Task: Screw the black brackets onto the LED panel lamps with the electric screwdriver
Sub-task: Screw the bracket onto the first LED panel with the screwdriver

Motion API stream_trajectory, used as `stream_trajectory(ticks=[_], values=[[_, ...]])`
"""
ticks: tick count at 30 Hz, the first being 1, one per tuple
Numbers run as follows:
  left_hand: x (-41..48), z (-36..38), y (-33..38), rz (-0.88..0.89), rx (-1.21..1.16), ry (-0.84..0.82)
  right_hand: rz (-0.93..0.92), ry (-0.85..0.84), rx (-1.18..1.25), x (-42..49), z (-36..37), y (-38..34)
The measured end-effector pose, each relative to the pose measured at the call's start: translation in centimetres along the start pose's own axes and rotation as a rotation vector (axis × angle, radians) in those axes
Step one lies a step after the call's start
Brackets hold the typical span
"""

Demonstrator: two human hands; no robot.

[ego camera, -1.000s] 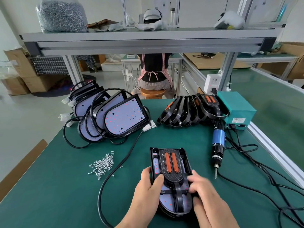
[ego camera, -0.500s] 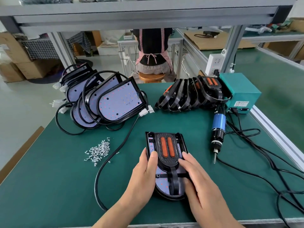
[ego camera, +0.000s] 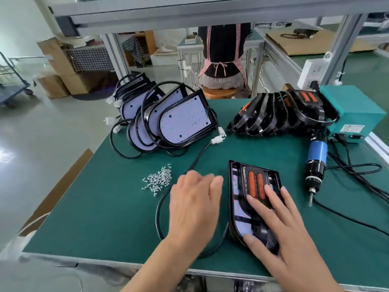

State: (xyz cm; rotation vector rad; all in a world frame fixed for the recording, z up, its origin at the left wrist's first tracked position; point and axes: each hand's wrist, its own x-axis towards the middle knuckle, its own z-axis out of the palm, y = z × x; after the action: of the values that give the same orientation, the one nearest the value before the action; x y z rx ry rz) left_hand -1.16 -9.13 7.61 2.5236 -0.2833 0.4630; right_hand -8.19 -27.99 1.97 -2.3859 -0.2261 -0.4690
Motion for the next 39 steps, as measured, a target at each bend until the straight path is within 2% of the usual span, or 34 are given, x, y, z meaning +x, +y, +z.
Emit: stream_trajectory(ticks=[1,2,3,5,7,9,13,16,19,24,28,33,39], values=[[0.4,-1.0,-1.7,-0.012,0.088,0.139,0.0,0.008,-0.009,0.0,0.2,0.1],[0.6,-2.0,-3.6,-0.078,0.178,0.201,0.001,0.018,-0.017,-0.1,0.3,0.1],[0.9,-2.9,-5.3,-0.202,0.237,0.161,-0.001,0.027,-0.022,-0.1,0.5,0.1],[0.8,-3.9,-7.6,-0.42,0.303,-0.072,-0.005,0.04,-0.024,0.0,0.6,0.1],[0.4,-3.8,-8.2,-0.483,0.291,-0.208,-0.014,0.051,-0.03,0.1,0.7,0.1],[0.1,-3.4,-7.6,-0.43,0.195,-0.168,-0.028,0.056,-0.029,0.1,0.8,0.2],[-0.1,-1.9,-5.5,-0.207,0.015,-0.035,-0.045,0.063,-0.008,0.2,0.8,0.3],[-0.1,-0.2,-4.4,-0.084,-0.02,-0.082,-0.067,0.088,-0.031,0.5,0.9,0.3],[-0.2,1.4,-4.6,-0.059,-0.058,-0.125,-0.058,0.086,-0.014,0.6,0.9,0.3],[-0.8,1.9,-5.7,-0.14,-0.207,0.076,-0.039,0.08,-0.012,0.6,0.8,0.0],[-0.1,1.2,-6.9,-0.171,-0.104,0.194,-0.023,0.07,-0.037,0.5,0.5,-0.3],[0.5,0.4,-10.5,-0.075,0.085,0.026,0.012,0.051,-0.044,0.3,0.6,-0.5],[0.8,0.7,-10.6,0.062,0.093,-0.004,-0.001,0.046,-0.095,1.0,0.6,-1.0]])
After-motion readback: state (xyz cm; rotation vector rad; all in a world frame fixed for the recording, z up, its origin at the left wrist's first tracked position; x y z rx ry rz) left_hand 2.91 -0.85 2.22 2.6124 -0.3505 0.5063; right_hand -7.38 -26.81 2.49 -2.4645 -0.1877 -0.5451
